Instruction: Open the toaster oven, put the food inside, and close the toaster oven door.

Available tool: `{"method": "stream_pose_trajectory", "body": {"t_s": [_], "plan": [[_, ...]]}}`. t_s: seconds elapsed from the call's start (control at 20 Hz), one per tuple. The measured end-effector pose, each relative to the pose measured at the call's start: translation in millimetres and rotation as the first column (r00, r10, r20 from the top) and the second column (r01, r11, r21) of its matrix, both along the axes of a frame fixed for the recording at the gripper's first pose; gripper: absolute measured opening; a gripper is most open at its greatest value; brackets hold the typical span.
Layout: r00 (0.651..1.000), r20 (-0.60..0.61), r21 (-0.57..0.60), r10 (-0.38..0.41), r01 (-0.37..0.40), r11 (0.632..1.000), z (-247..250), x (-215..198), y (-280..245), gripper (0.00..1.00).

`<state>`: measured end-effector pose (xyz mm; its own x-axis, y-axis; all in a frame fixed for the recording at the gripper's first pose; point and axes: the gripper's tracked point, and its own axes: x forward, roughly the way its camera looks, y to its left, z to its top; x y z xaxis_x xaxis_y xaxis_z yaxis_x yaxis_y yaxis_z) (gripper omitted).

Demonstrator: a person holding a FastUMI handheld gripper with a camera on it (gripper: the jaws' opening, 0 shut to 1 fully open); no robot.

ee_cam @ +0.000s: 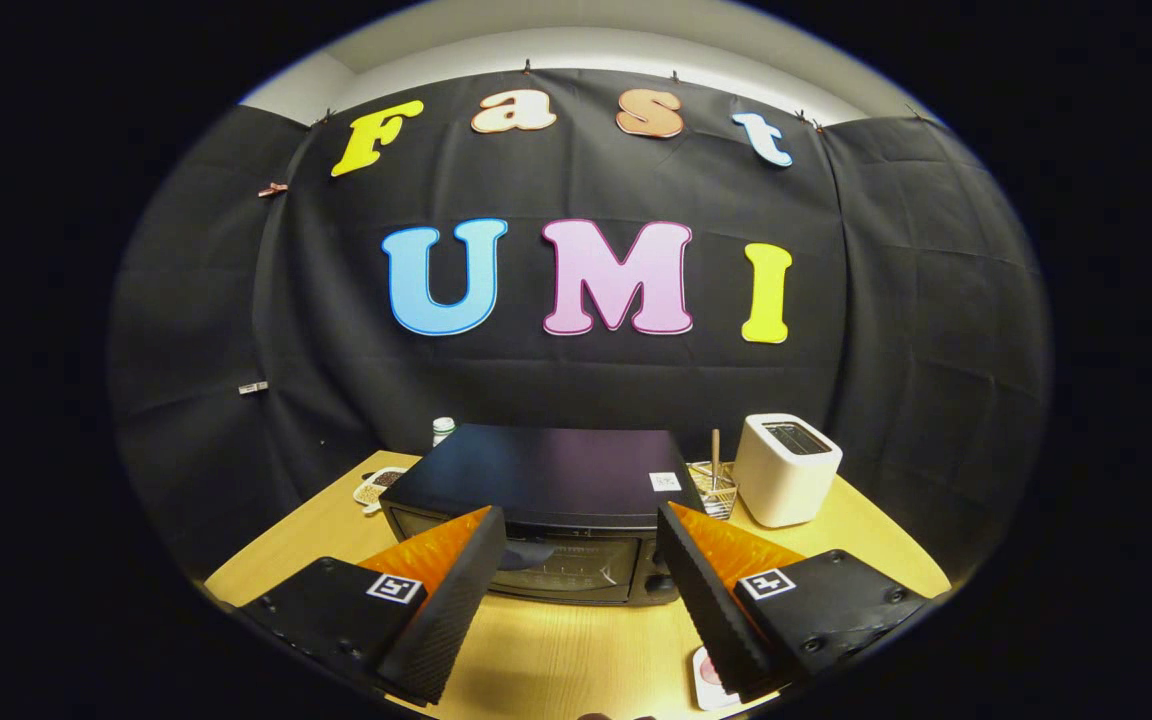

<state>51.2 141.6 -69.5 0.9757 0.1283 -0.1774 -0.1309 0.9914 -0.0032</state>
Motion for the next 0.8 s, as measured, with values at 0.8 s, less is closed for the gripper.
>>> {"method": "stream_pose_trajectory", "body": {"t_s": [0.8], "plan": [[0.987, -0.150, -0.016, -0.052, 0.050, 0.999, -83, 71, 61, 0.99]]}}
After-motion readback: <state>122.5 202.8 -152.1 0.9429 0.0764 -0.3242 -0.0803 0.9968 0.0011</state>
